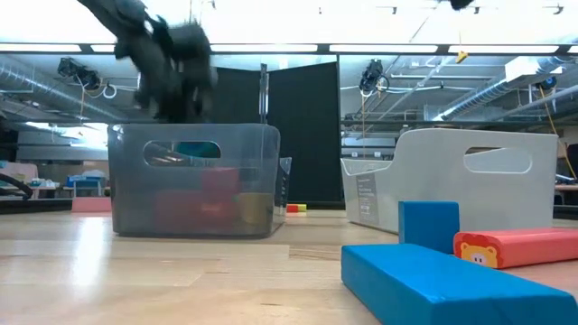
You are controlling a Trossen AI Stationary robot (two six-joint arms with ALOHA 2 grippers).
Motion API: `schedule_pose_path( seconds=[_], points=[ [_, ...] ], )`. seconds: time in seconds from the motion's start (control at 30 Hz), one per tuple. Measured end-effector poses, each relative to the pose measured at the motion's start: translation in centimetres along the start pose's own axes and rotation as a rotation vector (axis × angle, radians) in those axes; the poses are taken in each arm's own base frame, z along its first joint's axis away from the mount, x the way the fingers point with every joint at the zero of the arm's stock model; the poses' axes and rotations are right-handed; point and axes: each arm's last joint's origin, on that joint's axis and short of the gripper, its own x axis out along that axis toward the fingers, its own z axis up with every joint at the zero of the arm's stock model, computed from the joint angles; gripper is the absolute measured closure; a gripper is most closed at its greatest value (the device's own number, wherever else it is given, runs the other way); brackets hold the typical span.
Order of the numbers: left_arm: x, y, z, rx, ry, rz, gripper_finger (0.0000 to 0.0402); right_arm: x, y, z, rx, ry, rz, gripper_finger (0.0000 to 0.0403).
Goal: Sort blocks by size
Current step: Put the top large blue block into the gray bin
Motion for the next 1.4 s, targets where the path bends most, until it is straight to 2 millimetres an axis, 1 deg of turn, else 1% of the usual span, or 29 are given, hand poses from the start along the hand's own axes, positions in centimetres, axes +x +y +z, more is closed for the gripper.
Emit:
schedule_pose_path(
  seconds=[0.07, 0.13, 0.2, 0.27, 0.33, 0.4, 0.47, 0.57, 0.63, 0.73, 0.87, 0.93, 1.07, 1.13, 1.2, 1.27, 1.37, 1.4],
  points=[
    [-2.5, -0.6, 1.6, 0.021, -0.284, -0.113, 0.0262, -0.8, 0.0, 0.9, -0.012, -0.034, 0.017, 0.0156],
    [-5.1, -1.4, 3.0, 0.085, -0.564, -0.264, 0.0262, -1.5, -0.1, 1.7, -0.017, -0.067, 0.03, 0.0155],
    [-7.2, -2.3, 4.0, 0.16, -0.761, -0.381, 0.0262, -2.2, -0.3, 2.1, -0.017, -0.095, 0.039, 0.0155],
    [-8.5, -3.1, 4.6, 0.195, -0.862, -0.423, 0.0262, -2.6, -0.5, 2.5, -0.016, -0.119, 0.043, 0.0155],
    [-9.1, -3.6, 5.0, 0.198, -0.903, -0.438, 0.0262, -3.0, -0.7, 2.7, -0.002, -0.141, 0.044, 0.0158],
    [-9.2, -4.1, 5.6, 0.129, -0.922, -0.367, 0.0262, -3.2, -0.9, 2.9, 0.011, -0.158, 0.041, 0.0161],
    [-8.8, -4.8, 6.5, 0.018, -0.933, -0.24, 0.0262, -3.3, -1.0, 3.1, 0.024, -0.174, 0.035, 0.0163],
    [-6.4, -6.6, 8.2, -0.116, -0.918, -0.113, 0.0262, -3.6, -1.1, 3.6, 0.033, -0.217, 0.037, 0.0164],
    [-4.1, -8.1, 9.2, -0.172, -0.897, -0.089, 0.0262, -3.8, -1.0, 4.2, 0.032, -0.27, 0.04, 0.0163],
    [-0.5, -9.9, 10.6, -0.248, -0.915, -0.1, 0.0262, -4.3, -0.9, 5.1, 0.008, -0.366, 0.044, 0.016],
    [4.8, -12.1, 11.3, -0.312, -0.942, -0.166, 0.0262, -5.5, -1.2, 6.3, -0.007, -0.489, 0.037, 0.0159],
    [6.8, -13.0, 12.0, -0.325, -0.954, -0.197, 0.0262, -5.9, -1.3, 6.6, -0.005, -0.52, 0.034, 0.0161],
    [10.8, -14.4, 13.5, -0.313, -0.89, -0.23, 0.0262, -6.1, -1.5, 6.8, 0.003, -0.533, 0.031, 0.0165],
    [12.4, -15.0, 14.3, -0.296, -0.864, -0.259, 0.0262, -6.1, -1.5, 6.8, 0.003, -0.532, 0.032, 0.0165],
    [13.5, -15.3, 15.0, -0.29, -0.832, -0.265, 0.0262, -6.0, -1.4, 6.7, 0.004, -0.528, 0.033, 0.0163],
    [14.7, -15.4, 15.4, -0.291, -0.768, -0.258, 0.0262, -5.9, -1.4, 6.7, 0.013, -0.524, 0.036, 0.0161],
    [16.3, -15.3, 15.0, -0.303, -0.666, -0.222, 0.0262, -5.9, -1.3, 6.7, 0.022, -0.521, 0.04, 0.0162],
    [16.6, -15.3, 14.8, -0.309, -0.654, -0.205, 0.0251, -5.9, -1.3, 6.6, 0.02, -0.518, 0.042, 0.0163]
  ],
)
